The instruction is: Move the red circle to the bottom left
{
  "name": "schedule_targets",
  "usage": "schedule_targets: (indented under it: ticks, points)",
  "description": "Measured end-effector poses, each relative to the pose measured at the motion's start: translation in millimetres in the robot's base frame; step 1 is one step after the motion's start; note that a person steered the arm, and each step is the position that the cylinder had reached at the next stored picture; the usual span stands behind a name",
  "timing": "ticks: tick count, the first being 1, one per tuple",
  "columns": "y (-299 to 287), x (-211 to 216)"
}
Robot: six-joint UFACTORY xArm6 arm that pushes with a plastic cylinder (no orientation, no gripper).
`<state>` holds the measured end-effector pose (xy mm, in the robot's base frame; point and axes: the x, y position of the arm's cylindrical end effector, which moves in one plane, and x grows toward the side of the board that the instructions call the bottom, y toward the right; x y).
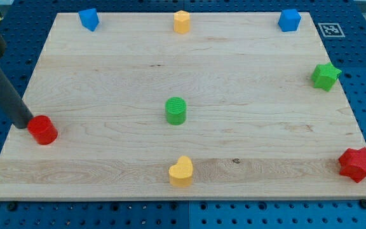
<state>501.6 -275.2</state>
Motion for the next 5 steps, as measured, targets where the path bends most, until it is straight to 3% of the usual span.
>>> schedule_targets:
  ticks: [2,3,5]
  points:
    - [21,-14]
    - [54,-8]
    - [65,16]
